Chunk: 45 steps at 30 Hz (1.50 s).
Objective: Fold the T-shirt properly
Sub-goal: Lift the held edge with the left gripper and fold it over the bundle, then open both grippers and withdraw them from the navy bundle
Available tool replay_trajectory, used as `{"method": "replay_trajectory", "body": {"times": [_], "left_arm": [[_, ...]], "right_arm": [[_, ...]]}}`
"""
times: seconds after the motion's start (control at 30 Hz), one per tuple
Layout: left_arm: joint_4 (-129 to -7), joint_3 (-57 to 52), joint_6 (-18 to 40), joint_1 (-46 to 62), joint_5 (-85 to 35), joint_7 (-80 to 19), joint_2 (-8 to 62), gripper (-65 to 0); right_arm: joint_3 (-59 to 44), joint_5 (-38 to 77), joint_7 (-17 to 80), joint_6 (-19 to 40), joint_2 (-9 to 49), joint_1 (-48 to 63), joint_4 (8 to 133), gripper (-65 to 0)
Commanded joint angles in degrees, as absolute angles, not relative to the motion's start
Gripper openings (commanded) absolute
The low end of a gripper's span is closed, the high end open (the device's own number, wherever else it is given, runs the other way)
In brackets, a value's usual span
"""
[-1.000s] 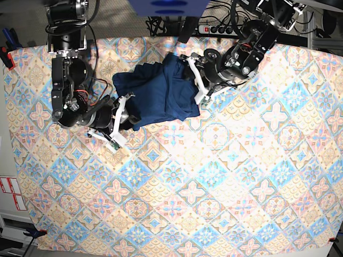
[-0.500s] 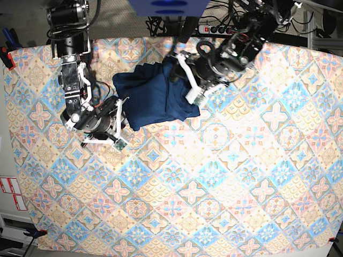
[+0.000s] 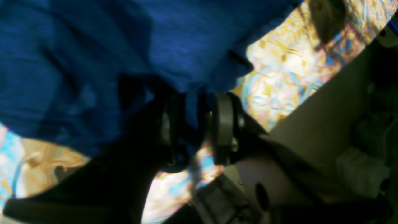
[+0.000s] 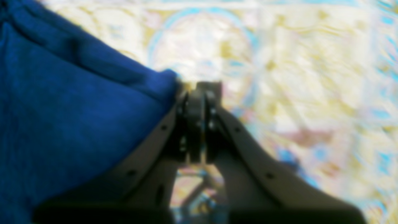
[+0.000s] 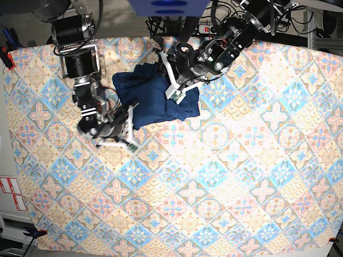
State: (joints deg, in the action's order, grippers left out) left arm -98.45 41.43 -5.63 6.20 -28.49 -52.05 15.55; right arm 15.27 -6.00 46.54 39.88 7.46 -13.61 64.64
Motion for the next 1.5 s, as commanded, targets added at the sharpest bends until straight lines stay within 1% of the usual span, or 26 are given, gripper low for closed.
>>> {"method": "replay_trajectory", "body": {"times": [0.0,0.1,0.23,0.33,0.53,0.77,0.9,1.03,1.13,1.23,1.33,1.47], "left_arm": [[-97.9,41.2,-5.5,5.8,-28.4,-51.6,16.6,-48.0],[-97.3,41.2,-5.5,5.8,-25.1,-51.6,18.9,-48.0],[-97.5,41.2,-5.5,5.8,-22.3,-51.6,21.4,-48.0],[-97.3,41.1,-5.5,5.4,-20.6,-51.6,22.8,-48.0],[-97.2,40.9,-5.5,3.4,-15.0,-51.6,22.7,-47.7],[-97.4,41.0,-5.5,-1.2,-10.7,-52.0,22.8,-47.8],[-97.6,40.3,-5.5,-1.8,-9.2,-52.1,22.9,-48.0],[-100.3,34.0,-5.5,2.1,-9.1,-53.5,22.7,-48.1],[-104.5,28.6,-5.5,6.3,-9.1,-53.7,22.7,-48.1],[-106.2,22.4,-5.5,9.8,-9.0,-53.7,22.9,-48.1],[-106.2,16.4,-5.5,12.8,-9.0,-53.7,22.7,-48.1],[-106.6,12.8,-5.5,16.1,-9.5,-53.2,22.6,-48.1]], "right_arm": [[16.4,-6.2,45.8,40.0,7.7,-14.5,64.1,-63.2],[18.3,-7.1,45.7,40.0,8.1,-14.1,62.7,-63.2],[18.9,-7.2,45.8,40.0,11.2,-13.4,62.7,-63.3],[18.8,-7.2,45.7,40.0,12.6,-10.6,64.2,-63.3],[18.7,-7.2,45.9,40.0,17.9,-4.5,73.7,-63.4],[18.3,-7.1,46.0,40.0,21.3,3.6,84.9,-63.5],[15.9,-7.1,46.0,40.0,21.3,4.2,88.5,-63.5],[11.5,-7.1,46.0,40.0,21.2,3.8,89.7,-63.5],[10.3,-7.1,46.0,40.0,20.9,2.7,89.7,-63.5],[10.0,-7.1,46.0,40.0,18.4,0.6,89.7,-63.5],[10.0,-7.1,46.0,40.0,17.2,-0.2,89.7,-63.5],[10.0,-7.1,46.0,40.0,15.3,-1.4,89.7,-63.5]]}}
